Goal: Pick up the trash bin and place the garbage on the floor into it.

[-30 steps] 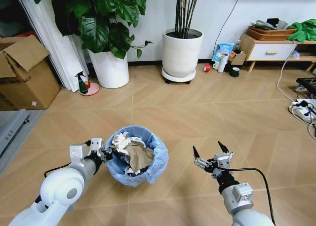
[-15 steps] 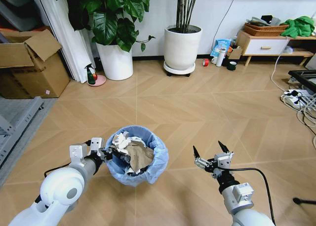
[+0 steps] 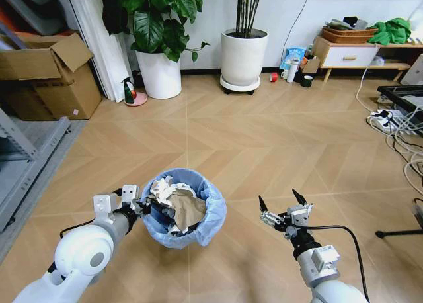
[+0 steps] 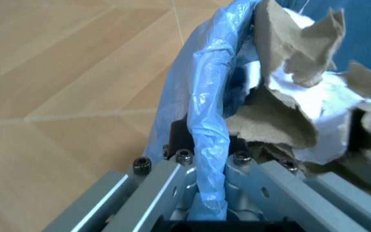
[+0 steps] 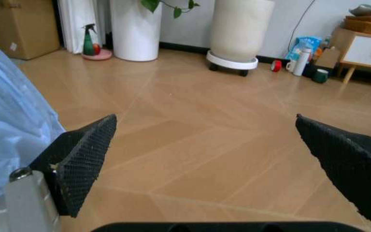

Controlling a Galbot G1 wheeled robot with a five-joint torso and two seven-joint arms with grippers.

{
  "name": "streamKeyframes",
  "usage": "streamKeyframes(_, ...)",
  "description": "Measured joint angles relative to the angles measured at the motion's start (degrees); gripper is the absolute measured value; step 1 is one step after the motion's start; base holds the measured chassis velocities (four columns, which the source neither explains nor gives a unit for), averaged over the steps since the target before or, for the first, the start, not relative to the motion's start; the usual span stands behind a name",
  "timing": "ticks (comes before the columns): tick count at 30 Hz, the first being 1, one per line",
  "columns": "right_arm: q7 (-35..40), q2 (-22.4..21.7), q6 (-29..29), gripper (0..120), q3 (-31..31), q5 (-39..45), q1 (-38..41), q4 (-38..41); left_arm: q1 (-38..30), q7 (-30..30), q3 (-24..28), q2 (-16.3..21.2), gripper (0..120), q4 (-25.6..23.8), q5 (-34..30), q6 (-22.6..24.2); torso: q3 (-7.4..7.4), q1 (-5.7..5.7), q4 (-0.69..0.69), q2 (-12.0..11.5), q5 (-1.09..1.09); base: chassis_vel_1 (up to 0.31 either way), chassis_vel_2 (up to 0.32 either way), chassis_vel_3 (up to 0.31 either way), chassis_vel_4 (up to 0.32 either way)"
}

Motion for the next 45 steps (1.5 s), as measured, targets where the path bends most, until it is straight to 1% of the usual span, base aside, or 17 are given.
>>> streamKeyframes(1, 0.00, 0.00, 0.03, 100, 0.00, 0.01, 0.00, 0.00, -0.02, 0.01, 0.00, -0.01, 0, 0.00, 0.01, -0.01, 0.00, 0.00, 0.00, 0.00, 0.03, 0.271, -0.196, -0.270, 0.205)
streamKeyframes(3, 0.00, -0.01, 0.04, 100, 0.01, 0.04, 0.01, -0.03, -0.02, 0.01, 0.03, -0.08, 0, 0.08, 0.04, -0.02, 0.00, 0.00, 0.00, 0.00, 0.00, 0.264, -0.185, -0.258, 0.195)
streamKeyframes(5, 0.00, -0.04, 0.07, 100, 0.02, 0.06, 0.01, -0.06, -0.02, 0.03, 0.04, -0.15, 0, 0.07, 0.07, -0.03, 0.00, 0.00, -0.01, 0.00, 0.04, 0.273, -0.185, -0.264, 0.174)
streamKeyframes(7, 0.00, -0.09, 0.09, 100, 0.02, 0.08, -0.01, -0.08, 0.05, 0.03, 0.05, -0.26, 0, 0.08, 0.10, -0.03, 0.00, 0.00, 0.00, 0.00, -0.01, 0.260, -0.186, -0.267, 0.176)
streamKeyframes(10, 0.00, -0.19, 0.17, 100, 0.01, 0.12, -0.01, -0.09, 0.13, 0.02, 0.06, -0.34, 0, 0.09, 0.15, -0.03, 0.00, 0.00, 0.01, 0.00, 0.00, 0.236, -0.179, -0.235, 0.181)
streamKeyframes(12, -0.02, -0.27, 0.26, 100, 0.02, 0.20, 0.02, -0.09, 0.16, 0.03, 0.06, -0.34, 0, 0.07, 0.20, -0.06, -0.01, 0.00, 0.00, 0.00, 0.04, 0.232, -0.147, -0.226, 0.172)
streamKeyframes(15, -0.35, -0.34, 0.56, 100, 0.07, 0.47, 0.04, -0.16, 0.18, 0.03, 0.05, -0.34, 0, 0.06, 0.20, -0.08, -0.01, 0.00, 0.01, 0.00, -0.02, 0.190, -0.161, -0.211, 0.175)
streamKeyframes(18, -0.51, -0.36, 0.65, 100, 0.11, 0.81, 0.06, -0.18, 0.18, 0.03, 0.03, -0.34, 0, -0.04, 0.20, -0.12, -0.01, -0.01, 0.00, 0.00, 0.04, 0.131, -0.120, -0.132, 0.117)
streamKeyframes(20, -0.52, -0.36, 0.54, 100, 0.11, 1.06, 0.08, -0.18, 0.21, 0.03, 0.03, -0.39, 0, -0.10, 0.20, -0.17, -0.01, -0.01, 0.00, 0.00, -0.01, 0.052, -0.020, -0.026, 0.046)
streamKeyframes(23, -0.50, -0.35, 0.00, 100, 0.09, 1.32, 0.09, -0.11, 0.25, 0.03, 0.00, -0.43, 0, -0.14, 0.22, -0.20, 0.00, 0.00, 0.00, 0.00, 0.03, -0.016, 0.013, 0.019, -0.008)
streamKeyframes(34, -0.70, -0.29, -0.43, 100, 0.13, 1.46, 0.13, -0.04, 0.39, 0.04, -0.06, -0.56, 0, -0.15, 0.27, -0.27, 0.00, 0.01, 0.00, 0.00, 0.00, -0.020, 0.011, 0.018, -0.020)
streamKeyframes(45, -0.79, -0.03, -0.40, 100, 0.09, 1.40, 0.17, -0.17, 0.39, 0.04, 0.00, -0.87, 0, -0.02, 0.35, -0.27, 0.00, 0.00, 0.01, 0.00, 0.03, -0.092, -0.100, 0.094, 0.092)
